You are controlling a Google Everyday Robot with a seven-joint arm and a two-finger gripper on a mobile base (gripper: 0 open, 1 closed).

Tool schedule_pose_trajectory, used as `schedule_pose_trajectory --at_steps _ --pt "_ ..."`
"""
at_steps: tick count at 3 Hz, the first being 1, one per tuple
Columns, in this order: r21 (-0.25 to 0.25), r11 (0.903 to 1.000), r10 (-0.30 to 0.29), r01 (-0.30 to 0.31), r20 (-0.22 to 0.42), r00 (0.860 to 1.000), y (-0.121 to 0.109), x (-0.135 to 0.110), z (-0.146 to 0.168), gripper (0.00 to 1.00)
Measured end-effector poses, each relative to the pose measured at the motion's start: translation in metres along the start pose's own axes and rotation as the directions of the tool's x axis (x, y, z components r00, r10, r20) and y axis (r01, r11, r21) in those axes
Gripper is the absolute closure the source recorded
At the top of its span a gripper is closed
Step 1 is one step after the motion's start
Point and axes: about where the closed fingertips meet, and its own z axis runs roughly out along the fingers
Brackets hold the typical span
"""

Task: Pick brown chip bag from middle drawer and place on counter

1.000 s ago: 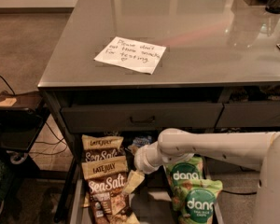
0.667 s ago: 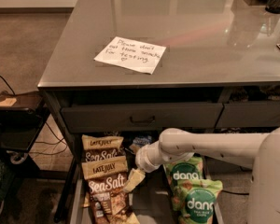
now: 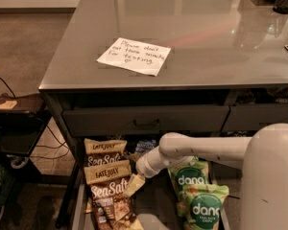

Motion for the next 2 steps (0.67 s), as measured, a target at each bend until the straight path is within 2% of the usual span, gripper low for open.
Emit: schedule_pose_trajectory --at_steps 1,2 --pt "-0.017 0.9999 -0.002 0.002 0.006 1.000 0.0011 -0.0020 0.0062 0.29" --pt "-0.017 0.9999 -0.003 0.003 0.006 1.000 0.0013 -0.0022 0.0061 0.29"
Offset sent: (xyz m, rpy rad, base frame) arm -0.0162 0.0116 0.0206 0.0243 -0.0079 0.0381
